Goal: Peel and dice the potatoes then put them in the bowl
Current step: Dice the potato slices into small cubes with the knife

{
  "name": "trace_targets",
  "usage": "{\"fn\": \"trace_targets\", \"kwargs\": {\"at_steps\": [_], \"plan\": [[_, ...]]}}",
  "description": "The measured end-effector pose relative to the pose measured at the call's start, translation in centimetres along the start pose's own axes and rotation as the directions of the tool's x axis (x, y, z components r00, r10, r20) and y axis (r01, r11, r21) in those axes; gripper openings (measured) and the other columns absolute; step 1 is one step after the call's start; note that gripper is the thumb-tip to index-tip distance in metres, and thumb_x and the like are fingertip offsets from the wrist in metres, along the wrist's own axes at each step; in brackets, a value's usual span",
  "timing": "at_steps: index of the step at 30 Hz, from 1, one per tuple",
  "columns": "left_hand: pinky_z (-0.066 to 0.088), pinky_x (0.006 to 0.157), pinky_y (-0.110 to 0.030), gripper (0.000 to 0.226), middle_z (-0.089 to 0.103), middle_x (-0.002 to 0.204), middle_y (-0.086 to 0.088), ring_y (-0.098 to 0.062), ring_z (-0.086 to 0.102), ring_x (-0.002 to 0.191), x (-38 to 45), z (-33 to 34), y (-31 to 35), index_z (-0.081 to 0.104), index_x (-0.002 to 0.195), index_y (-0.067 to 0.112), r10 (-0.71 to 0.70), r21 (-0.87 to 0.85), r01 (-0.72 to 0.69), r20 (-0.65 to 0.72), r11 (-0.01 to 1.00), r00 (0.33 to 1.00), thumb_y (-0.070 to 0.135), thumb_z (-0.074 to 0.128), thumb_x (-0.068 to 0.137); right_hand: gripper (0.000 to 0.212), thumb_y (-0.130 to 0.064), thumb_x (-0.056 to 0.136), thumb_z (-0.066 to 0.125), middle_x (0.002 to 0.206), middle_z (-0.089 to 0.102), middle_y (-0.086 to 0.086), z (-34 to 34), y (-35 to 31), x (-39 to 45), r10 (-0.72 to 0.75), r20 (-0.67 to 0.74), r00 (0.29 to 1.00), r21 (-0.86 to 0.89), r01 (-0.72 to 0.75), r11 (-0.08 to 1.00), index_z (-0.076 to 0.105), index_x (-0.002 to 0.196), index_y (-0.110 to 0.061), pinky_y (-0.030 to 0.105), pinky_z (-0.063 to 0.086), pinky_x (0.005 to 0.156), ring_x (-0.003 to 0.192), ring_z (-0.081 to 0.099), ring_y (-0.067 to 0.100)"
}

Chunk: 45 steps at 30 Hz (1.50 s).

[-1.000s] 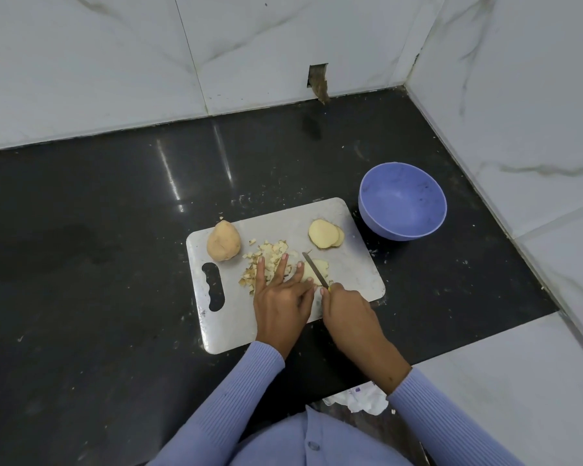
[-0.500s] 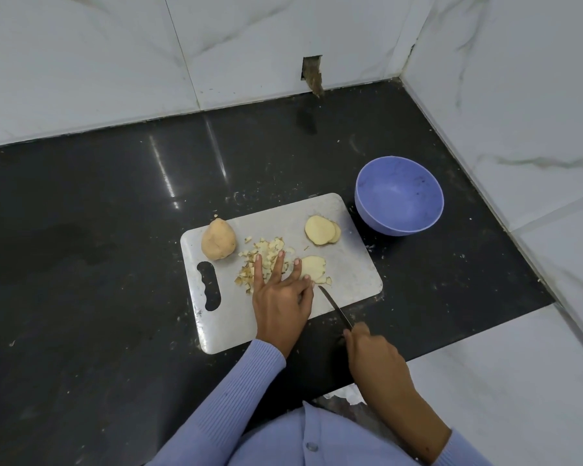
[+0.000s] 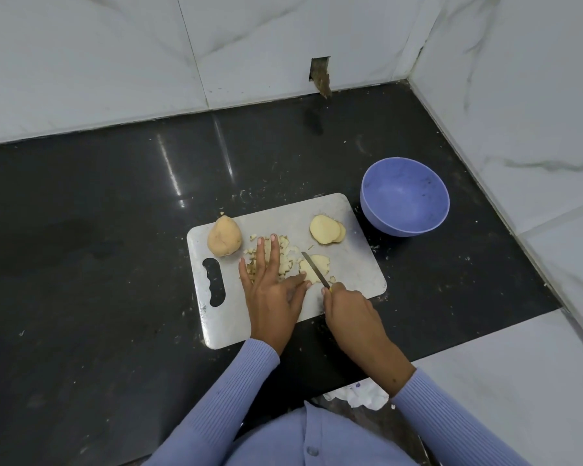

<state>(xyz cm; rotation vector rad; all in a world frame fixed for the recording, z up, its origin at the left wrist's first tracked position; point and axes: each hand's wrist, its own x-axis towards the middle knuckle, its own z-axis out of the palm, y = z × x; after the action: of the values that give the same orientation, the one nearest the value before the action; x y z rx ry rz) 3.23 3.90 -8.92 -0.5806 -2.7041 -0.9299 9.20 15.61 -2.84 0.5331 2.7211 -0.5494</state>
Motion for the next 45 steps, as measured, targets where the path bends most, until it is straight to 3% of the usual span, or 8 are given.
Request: {"fn": "trace_targets", "kwargs": {"at_steps": [12, 17, 25, 28, 35, 39, 45], "plan": [[-0.008, 0.115, -0.04, 0.005, 0.026, 0.152, -0.01, -0.03, 0.014, 0.144, 0.9, -0.2, 0.4, 0.076, 0.073, 0.03, -0.117, 0.07, 0.112, 0.078, 0.991, 0.99, 0.032, 0.08, 0.073, 0.029, -0.029, 0.105, 0.019, 0.101, 0.064, 0.006, 1.4, 2.1, -3.8, 0.06, 0.092, 0.994, -0.11, -0.049, 0.993, 0.042, 0.108, -0.012, 0.025, 0.037, 0.066, 0.092, 0.064, 0.023], [-0.015, 0.114, -0.034, 0.005, 0.025, 0.152, -0.01, -0.028, 0.012, 0.145, 1.1, -0.4, 0.5, 0.076, 0.074, 0.03, -0.133, 0.072, 0.127, 0.084, 0.989, 0.988, 0.033, 0.08, 0.073, 0.033, -0.036, 0.104, 0.02, 0.087, 0.057, 0.001, 1.4, 3.3, -4.7, 0.08, 0.131, 0.988, -0.095, -0.068, 0.993, 0.045, 0.108, -0.014, 0.029, 0.049, 0.074, 0.087, 0.064, 0.02], [-0.011, 0.116, -0.038, 0.003, 0.024, 0.154, -0.01, -0.03, 0.009, 0.145, 0.3, -0.5, 0.5, 0.076, 0.073, 0.029, -0.103, -0.003, 0.103, 0.018, 0.995, 0.995, 0.029, 0.079, 0.074, 0.033, -0.038, 0.103, 0.022, 0.077, 0.05, 0.0, -0.5, 1.2, -2.8, -0.03, 0.009, 1.0, 0.013, 0.03, 0.999, 0.043, 0.093, -0.015, 0.028, 0.038, 0.063, 0.07, 0.051, 0.018], [-0.012, 0.116, -0.037, 0.006, 0.023, 0.154, -0.009, -0.027, 0.006, 0.146, 0.2, -0.4, 0.5, 0.076, 0.071, 0.028, -0.133, -0.025, 0.133, 0.002, 0.991, 0.991, 0.027, 0.08, 0.074, 0.031, -0.037, 0.103, 0.022, 0.082, 0.055, 0.007, -0.2, 0.5, -1.2, -0.04, 0.046, 0.998, 0.0, 0.04, 0.999, 0.039, 0.09, -0.015, 0.031, 0.037, 0.063, 0.074, 0.053, 0.024], [-0.012, 0.115, -0.038, 0.009, 0.02, 0.155, -0.006, -0.024, 0.001, 0.146, 0.7, -0.3, 0.6, 0.074, 0.065, 0.028, -0.171, -0.045, 0.173, 0.035, 0.984, 0.985, 0.024, 0.081, 0.07, 0.035, -0.033, 0.104, 0.022, 0.103, 0.062, 0.013, 0.6, 0.1, -0.4, -0.026, 0.041, 0.999, -0.07, 0.028, 0.997, 0.046, 0.11, -0.008, 0.038, 0.044, 0.074, 0.096, 0.06, 0.031], [-0.008, 0.115, -0.044, 0.009, 0.017, 0.156, -0.005, -0.023, 0.0, 0.146, 1.0, -0.4, 0.8, 0.074, 0.064, 0.027, -0.184, -0.029, 0.186, 0.056, 0.982, 0.981, 0.025, 0.079, 0.071, 0.033, -0.031, 0.105, 0.023, 0.101, 0.063, 0.011, 1.2, 0.6, -1.1, -0.036, 0.056, 0.998, -0.073, 0.04, 0.997, 0.045, 0.109, -0.008, 0.035, 0.042, 0.069, 0.093, 0.062, 0.029], [-0.019, 0.113, -0.034, 0.009, 0.016, 0.156, -0.005, -0.022, -0.003, 0.146, 1.0, -0.3, 0.8, 0.074, 0.065, 0.028, -0.203, 0.0, 0.204, 0.074, 0.979, 0.976, 0.029, 0.079, 0.072, 0.03, -0.034, 0.105, 0.021, 0.1, 0.063, 0.006, 1.8, 3.0, -3.5, 0.042, 0.112, 0.993, -0.112, -0.03, 0.993, 0.042, 0.106, -0.013, 0.027, 0.04, 0.068, 0.091, 0.063, 0.024]]}}
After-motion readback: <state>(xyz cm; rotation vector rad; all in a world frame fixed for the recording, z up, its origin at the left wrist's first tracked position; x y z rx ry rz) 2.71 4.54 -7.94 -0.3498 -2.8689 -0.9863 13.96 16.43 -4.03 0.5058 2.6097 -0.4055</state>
